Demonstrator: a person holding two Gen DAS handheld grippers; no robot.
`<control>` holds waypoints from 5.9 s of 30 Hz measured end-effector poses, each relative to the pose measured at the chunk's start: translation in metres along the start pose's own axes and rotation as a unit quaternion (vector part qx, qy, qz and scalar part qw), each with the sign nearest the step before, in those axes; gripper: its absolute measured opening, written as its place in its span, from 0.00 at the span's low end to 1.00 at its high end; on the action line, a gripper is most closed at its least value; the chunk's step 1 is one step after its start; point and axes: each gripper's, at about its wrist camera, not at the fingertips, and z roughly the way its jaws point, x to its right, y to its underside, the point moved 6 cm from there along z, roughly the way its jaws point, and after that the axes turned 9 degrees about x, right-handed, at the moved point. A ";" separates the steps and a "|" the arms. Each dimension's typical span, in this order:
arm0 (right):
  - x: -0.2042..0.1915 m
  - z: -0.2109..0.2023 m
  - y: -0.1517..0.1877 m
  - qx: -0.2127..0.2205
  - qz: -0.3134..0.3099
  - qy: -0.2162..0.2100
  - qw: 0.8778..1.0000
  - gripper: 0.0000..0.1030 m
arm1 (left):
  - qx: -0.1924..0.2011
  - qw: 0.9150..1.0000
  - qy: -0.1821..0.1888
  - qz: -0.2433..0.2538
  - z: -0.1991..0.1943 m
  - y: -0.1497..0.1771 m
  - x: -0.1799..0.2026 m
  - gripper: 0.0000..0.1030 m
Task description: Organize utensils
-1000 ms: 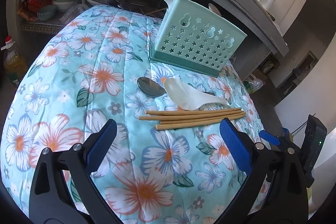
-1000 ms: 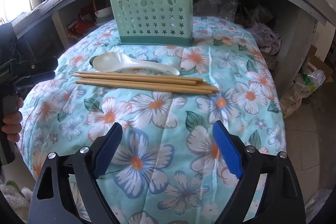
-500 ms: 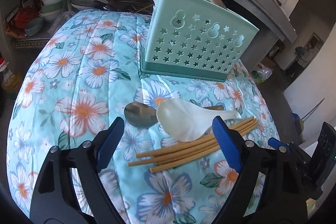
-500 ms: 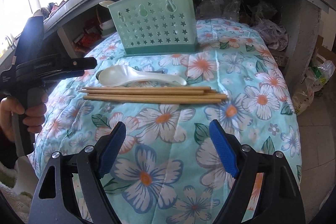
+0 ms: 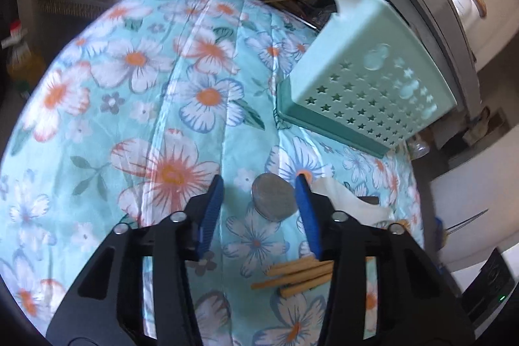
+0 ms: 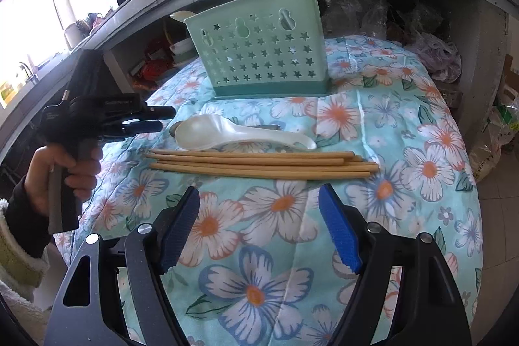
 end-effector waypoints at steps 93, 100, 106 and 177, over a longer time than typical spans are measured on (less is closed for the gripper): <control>0.027 -0.019 0.004 0.011 0.038 0.016 0.999 0.69 | 0.045 0.998 -0.036 -0.006 -0.009 0.004 -0.026 0.03; 0.032 -0.029 0.003 0.023 0.047 0.013 0.999 0.69 | 0.049 0.998 -0.045 0.004 -0.010 0.003 -0.021 0.03; 0.033 -0.034 0.003 0.031 0.054 0.009 0.998 0.69 | 0.054 0.997 -0.056 0.015 -0.014 0.002 -0.017 0.03; -0.117 0.102 -0.038 -0.105 -0.206 -0.008 0.973 0.40 | 0.214 0.976 -0.026 -0.035 -0.104 -0.046 -0.076 0.00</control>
